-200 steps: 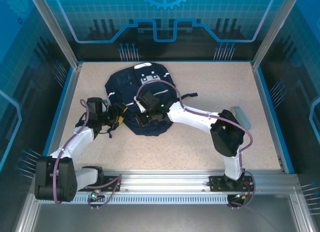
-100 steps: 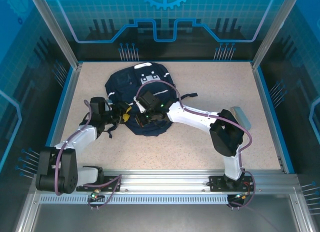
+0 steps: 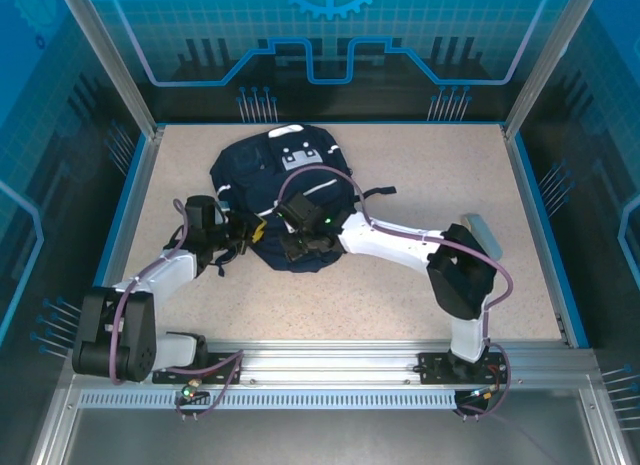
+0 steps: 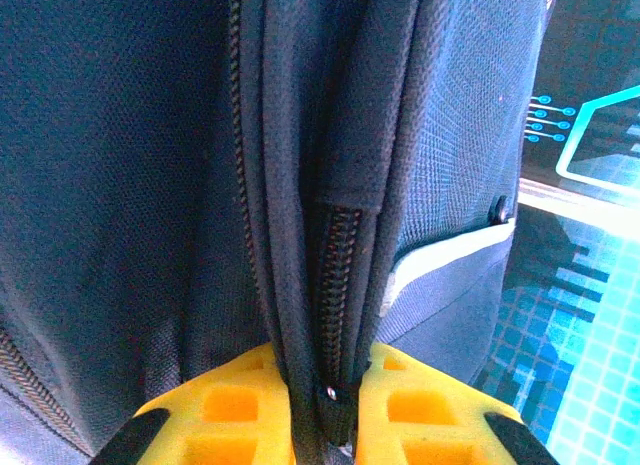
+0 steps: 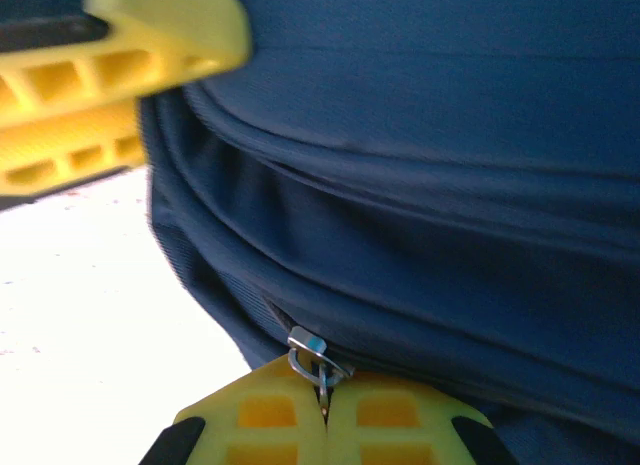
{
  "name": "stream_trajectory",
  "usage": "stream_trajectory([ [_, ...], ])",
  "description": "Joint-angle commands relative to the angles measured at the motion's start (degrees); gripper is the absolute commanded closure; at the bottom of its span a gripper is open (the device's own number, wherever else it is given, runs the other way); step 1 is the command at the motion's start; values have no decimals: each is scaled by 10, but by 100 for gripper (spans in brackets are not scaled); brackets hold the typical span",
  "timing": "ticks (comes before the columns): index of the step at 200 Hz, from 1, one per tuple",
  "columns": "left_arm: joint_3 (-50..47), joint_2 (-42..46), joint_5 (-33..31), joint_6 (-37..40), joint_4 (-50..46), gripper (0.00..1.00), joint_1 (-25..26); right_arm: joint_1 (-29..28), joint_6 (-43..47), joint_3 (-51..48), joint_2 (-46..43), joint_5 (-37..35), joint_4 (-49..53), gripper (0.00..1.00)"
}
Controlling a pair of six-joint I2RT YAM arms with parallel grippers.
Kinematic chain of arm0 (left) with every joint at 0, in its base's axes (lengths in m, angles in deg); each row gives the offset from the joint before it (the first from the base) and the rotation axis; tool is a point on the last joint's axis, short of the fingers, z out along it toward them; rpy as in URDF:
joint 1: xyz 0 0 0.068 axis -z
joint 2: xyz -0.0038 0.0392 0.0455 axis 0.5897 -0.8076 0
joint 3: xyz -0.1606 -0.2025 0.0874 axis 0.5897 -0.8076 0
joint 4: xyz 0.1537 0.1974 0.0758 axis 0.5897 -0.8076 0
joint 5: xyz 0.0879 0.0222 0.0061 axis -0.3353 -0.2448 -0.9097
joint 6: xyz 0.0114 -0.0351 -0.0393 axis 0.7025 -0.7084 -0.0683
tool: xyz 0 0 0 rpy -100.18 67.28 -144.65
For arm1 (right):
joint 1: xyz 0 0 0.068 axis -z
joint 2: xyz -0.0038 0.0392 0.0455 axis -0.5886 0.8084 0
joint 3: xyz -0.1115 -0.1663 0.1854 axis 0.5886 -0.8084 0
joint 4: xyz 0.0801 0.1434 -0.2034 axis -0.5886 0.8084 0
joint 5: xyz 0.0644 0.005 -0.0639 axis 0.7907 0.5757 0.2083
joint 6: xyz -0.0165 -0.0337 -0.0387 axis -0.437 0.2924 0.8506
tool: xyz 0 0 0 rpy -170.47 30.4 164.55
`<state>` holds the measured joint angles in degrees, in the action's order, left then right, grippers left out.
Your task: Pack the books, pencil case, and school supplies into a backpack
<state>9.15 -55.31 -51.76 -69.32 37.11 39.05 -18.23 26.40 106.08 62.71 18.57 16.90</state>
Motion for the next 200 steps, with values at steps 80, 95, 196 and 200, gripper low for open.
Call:
stream_trajectory([
  [80,22,-21,-13,45,-14,100,-5,101,41,-88,-124,-62,27,100],
  [95,30,-22,-6,56,-19,100,-4,100,55,-104,-140,-31,23,100],
  [196,216,-134,-5,200,-147,81,18,45,25,-250,-241,113,-64,100],
  [200,220,-133,-10,203,-153,79,18,42,19,-249,-235,110,-70,100],
])
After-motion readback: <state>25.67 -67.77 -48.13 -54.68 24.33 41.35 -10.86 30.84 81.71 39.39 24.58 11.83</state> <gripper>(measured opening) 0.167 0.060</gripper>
